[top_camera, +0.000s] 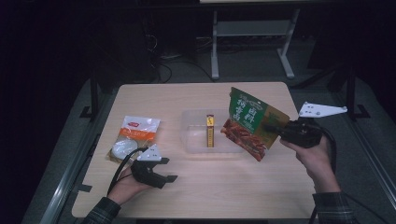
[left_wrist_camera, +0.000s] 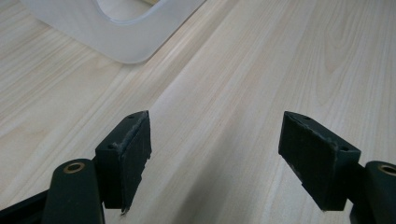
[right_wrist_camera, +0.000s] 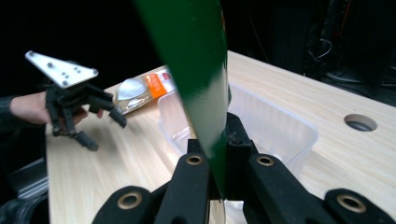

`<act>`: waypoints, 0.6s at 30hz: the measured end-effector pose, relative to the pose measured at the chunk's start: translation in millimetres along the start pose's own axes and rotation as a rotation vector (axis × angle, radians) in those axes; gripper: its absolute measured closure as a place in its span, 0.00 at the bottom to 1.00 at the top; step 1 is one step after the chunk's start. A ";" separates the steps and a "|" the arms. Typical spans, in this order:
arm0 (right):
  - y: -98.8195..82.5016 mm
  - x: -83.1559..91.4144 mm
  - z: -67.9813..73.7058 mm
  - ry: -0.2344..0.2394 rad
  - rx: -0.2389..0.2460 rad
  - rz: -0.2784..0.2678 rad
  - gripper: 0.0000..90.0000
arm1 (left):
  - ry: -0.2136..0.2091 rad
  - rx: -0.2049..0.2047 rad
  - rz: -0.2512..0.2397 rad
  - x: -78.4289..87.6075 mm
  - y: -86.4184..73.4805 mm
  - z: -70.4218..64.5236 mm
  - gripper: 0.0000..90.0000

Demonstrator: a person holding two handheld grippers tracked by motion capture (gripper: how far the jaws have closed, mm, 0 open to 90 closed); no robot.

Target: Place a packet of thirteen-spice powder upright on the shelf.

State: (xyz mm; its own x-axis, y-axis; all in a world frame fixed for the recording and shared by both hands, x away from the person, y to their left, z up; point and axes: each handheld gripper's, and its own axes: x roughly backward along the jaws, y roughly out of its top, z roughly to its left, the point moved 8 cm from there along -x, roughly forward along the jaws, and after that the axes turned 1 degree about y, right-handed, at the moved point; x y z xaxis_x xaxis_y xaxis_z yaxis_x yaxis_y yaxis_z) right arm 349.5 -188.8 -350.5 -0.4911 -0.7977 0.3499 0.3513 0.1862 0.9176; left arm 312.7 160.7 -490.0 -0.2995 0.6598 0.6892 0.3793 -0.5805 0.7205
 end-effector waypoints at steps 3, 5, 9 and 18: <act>3.9 -4.0 -4.3 -0.010 -0.006 -0.009 1.00 | -0.002 -0.005 0.005 -1.0 -0.4 -0.2 0.28; 7.2 -7.4 -7.4 -0.019 -0.009 -0.013 1.00 | -0.005 -0.007 0.015 -1.1 -1.1 -0.8 0.28; 12.5 -12.5 -11.7 -0.032 -0.003 -0.020 1.00 | -0.006 -0.013 0.020 -2.2 -1.7 -0.6 0.28; 25.5 -32.6 -23.7 -0.079 0.000 -0.027 1.00 | -0.007 -0.013 0.032 -3.7 -3.3 -0.9 0.28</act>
State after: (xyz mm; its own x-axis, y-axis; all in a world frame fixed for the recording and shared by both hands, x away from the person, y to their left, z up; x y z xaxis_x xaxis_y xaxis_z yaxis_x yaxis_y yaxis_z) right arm 393.4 -171.6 -342.9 -0.5621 -0.7546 0.3387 0.3367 0.1653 0.9270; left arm 311.8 159.7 -494.9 -0.2814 0.6439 0.7115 0.3768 -0.6077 0.6990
